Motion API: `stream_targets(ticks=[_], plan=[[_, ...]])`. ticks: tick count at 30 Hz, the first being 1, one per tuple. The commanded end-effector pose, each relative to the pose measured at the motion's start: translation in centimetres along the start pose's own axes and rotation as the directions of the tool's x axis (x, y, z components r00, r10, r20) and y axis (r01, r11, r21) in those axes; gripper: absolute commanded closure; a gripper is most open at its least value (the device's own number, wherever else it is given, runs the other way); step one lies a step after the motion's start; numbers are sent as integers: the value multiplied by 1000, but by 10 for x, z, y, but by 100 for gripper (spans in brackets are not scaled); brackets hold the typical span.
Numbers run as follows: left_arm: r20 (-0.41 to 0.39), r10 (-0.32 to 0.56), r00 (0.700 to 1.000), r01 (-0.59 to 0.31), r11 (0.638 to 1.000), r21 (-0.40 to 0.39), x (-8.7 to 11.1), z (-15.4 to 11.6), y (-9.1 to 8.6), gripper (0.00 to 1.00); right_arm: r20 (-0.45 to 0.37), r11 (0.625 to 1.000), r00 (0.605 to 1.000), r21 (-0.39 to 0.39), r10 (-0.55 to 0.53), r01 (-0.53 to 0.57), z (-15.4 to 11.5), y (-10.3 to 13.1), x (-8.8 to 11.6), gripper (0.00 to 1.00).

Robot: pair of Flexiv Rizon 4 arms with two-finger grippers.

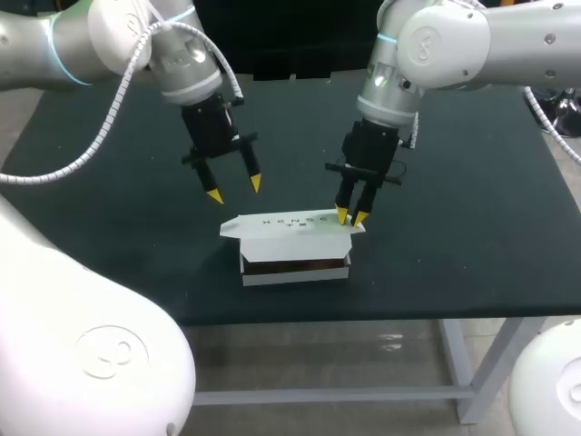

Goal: Assemble the packaging by folding the flat box into shape, placing the metal phone stand inside, and closing the box properly

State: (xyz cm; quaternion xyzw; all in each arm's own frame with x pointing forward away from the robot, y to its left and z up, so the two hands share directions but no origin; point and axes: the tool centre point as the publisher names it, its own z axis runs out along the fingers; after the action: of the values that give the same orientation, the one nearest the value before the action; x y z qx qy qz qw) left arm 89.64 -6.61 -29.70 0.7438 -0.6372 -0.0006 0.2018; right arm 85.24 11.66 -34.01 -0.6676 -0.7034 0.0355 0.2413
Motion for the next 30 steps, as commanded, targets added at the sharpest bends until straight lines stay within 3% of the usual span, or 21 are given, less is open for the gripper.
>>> stream_targets(ticks=[1, 6, 17, 23, 30], plan=[[14, -18, 1000, 18, 1000, 4, 2, 7, 7, 47, -1, 1000, 1000, -1, 1, -1, 1, 0, 0, 75], [28, -65, 998, 64, 998, 16, 2, 18, 17, 51, -3, 1000, 1000, -5, 2, -2, 2, 0, 0, 76], [45, -81, 996, 81, 997, -12, -8, 30, 32, 51, -11, 1000, 1000, -17, 2, -2, 4, -2, -2, 76], [40, -84, 996, 83, 996, 15, -10, 40, 39, 51, -20, 1000, 1000, -25, -3, 3, 9, -3, -4, 76], [35, -78, 996, 76, 996, 52, -13, 49, 44, 44, -38, 999, 999, -47, -9, 7, 14, -3, -6, 75]])
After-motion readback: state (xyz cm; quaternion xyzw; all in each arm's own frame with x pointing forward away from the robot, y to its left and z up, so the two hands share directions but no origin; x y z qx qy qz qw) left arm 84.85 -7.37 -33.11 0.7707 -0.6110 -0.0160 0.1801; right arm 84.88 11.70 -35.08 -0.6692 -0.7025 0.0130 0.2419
